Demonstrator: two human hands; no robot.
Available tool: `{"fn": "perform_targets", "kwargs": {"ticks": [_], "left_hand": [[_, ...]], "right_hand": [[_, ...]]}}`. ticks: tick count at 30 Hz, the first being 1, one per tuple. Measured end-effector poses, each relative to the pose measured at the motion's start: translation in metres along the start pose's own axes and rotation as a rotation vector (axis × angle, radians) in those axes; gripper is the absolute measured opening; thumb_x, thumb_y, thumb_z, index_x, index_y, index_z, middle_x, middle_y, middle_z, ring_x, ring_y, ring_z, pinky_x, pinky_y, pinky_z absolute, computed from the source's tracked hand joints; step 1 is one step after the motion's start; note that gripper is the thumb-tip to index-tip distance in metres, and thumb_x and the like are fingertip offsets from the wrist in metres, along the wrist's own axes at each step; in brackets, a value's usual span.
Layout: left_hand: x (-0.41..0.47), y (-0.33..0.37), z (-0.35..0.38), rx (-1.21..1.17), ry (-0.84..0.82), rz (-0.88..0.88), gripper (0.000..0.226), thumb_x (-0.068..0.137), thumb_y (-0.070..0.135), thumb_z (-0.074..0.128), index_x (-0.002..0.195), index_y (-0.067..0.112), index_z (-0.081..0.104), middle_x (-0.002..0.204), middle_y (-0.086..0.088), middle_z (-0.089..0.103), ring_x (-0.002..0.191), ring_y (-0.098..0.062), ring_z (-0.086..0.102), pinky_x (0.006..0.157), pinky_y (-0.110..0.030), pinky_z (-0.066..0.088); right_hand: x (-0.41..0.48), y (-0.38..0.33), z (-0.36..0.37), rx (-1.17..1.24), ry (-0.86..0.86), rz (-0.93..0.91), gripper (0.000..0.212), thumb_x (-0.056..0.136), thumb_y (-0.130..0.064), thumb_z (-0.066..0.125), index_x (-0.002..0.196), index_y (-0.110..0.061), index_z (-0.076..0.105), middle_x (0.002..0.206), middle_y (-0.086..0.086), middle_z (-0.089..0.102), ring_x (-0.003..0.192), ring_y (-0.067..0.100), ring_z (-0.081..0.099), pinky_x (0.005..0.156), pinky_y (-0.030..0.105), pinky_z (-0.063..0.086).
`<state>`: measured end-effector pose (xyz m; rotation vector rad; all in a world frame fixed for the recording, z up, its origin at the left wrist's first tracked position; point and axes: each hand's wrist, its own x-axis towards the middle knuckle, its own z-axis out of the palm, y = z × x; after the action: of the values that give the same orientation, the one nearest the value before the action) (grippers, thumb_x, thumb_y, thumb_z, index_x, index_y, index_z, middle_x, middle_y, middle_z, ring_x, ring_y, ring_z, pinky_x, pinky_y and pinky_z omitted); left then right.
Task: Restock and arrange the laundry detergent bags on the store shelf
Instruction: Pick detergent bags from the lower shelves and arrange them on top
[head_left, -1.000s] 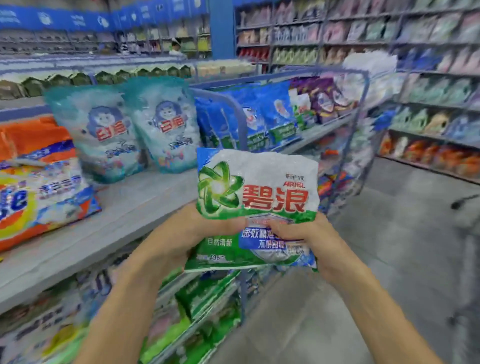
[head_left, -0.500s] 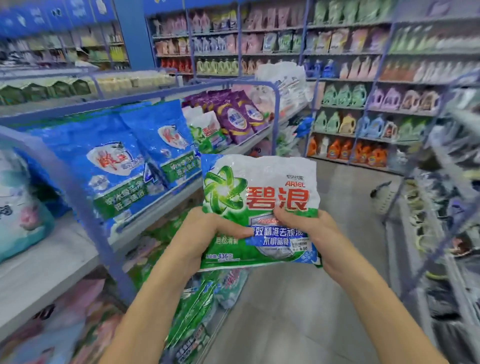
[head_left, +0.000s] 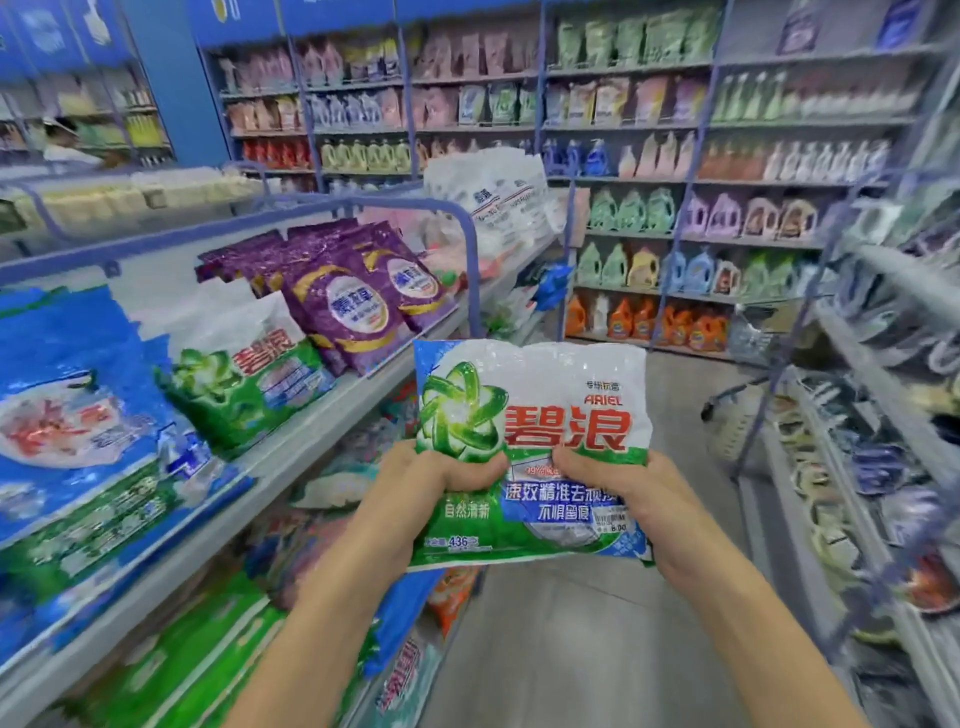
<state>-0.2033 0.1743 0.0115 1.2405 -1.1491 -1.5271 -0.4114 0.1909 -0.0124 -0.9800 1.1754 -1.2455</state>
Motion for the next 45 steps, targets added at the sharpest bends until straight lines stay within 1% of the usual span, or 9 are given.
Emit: {"fn": "perform_targets", "kwargs": {"ticks": [6,16,18,21,24,26,30,38,45], "left_hand": [[0.133,0.025,0.044,-0.001,-0.080,-0.050,0.035,0.094,0.016,0.070,0.127,0.004,0.067,0.082,-0.009,0.079,0.067,-0.012,0.076,0.059,-0.020,0.057],[0.304,0.063,0.102,-0.063,0.133,-0.028,0.038,0.087,0.037,0.073,0.112,0.010,0.078,0.117,-0.020,0.073,0.097,-0.033,0.076,0.098,-0.048,0.055],[0.354,0.067,0.109,0.020,0.185,-0.027,0.046,0.099,0.037,0.059,0.129,0.003,0.066,0.134,-0.021,0.063,0.077,-0.010,0.077,0.104,-0.035,0.050],[0.438,0.058,0.095,0.060,0.349,-0.039,0.062,0.092,0.064,0.051,0.122,0.011,0.063,0.088,-0.011,0.065,0.032,0.001,0.054,0.087,-0.028,0.058],[0.573,-0.003,0.024,0.137,0.502,0.027,0.099,0.081,0.089,0.036,0.138,0.009,0.054,0.135,-0.019,0.062,0.101,-0.020,0.068,0.086,-0.023,0.055],[0.655,-0.036,-0.027,0.106,0.550,0.164,0.152,0.044,0.105,0.024,0.156,0.003,0.028,0.164,-0.019,0.026,0.146,-0.030,0.037,0.108,-0.021,0.039],[0.559,0.045,0.043,0.043,0.503,0.095,0.132,0.039,0.105,0.057,0.142,0.023,0.055,0.137,-0.001,0.063,0.124,-0.028,0.062,0.110,-0.051,0.045],[0.526,0.087,0.083,-0.228,0.817,0.172,0.053,0.075,0.063,0.077,0.110,0.022,0.075,0.104,-0.003,0.079,0.095,-0.028,0.077,0.094,-0.047,0.056],[0.466,0.060,0.079,-0.148,1.206,0.065,0.110,0.043,0.105,0.053,0.121,0.029,0.068,0.125,0.003,0.070,0.117,-0.025,0.065,0.109,-0.054,0.044]], "right_hand": [[0.125,-0.028,-0.058,-0.008,-0.043,0.020,0.033,0.080,-0.014,0.082,0.111,-0.007,0.074,0.101,0.013,0.079,0.090,0.033,0.078,0.081,0.041,0.064],[0.340,-0.053,-0.115,0.028,-0.136,0.058,0.034,0.086,-0.034,0.076,0.113,-0.014,0.076,0.105,0.013,0.079,0.094,0.034,0.077,0.090,0.047,0.059],[0.382,-0.055,-0.122,0.020,-0.148,0.057,0.030,0.087,-0.031,0.075,0.112,-0.014,0.076,0.103,0.013,0.079,0.092,0.033,0.077,0.087,0.046,0.060],[0.448,-0.058,-0.131,0.018,-0.163,0.048,0.032,0.084,-0.028,0.078,0.111,-0.011,0.075,0.101,0.014,0.079,0.090,0.034,0.078,0.087,0.048,0.060],[0.508,-0.066,-0.132,0.010,-0.188,0.043,0.038,0.082,-0.027,0.080,0.114,-0.008,0.073,0.101,0.015,0.079,0.088,0.033,0.078,0.078,0.046,0.064],[0.544,-0.074,-0.129,-0.011,-0.233,0.022,0.031,0.084,-0.026,0.078,0.111,-0.010,0.075,0.099,0.012,0.080,0.086,0.030,0.078,0.071,0.039,0.065],[0.598,-0.084,-0.117,-0.022,-0.335,0.001,0.034,0.083,-0.027,0.079,0.113,-0.012,0.076,0.102,0.010,0.080,0.093,0.031,0.077,0.085,0.043,0.061],[0.656,-0.091,-0.083,0.020,-0.707,0.136,0.022,0.076,-0.023,0.078,0.097,-0.014,0.081,0.105,0.015,0.079,0.090,0.032,0.077,0.080,0.046,0.064],[0.639,-0.070,-0.022,-0.072,-0.953,0.138,0.046,0.072,-0.040,0.082,0.112,-0.017,0.073,0.099,0.004,0.081,0.090,0.026,0.078,0.090,0.048,0.059]]}}
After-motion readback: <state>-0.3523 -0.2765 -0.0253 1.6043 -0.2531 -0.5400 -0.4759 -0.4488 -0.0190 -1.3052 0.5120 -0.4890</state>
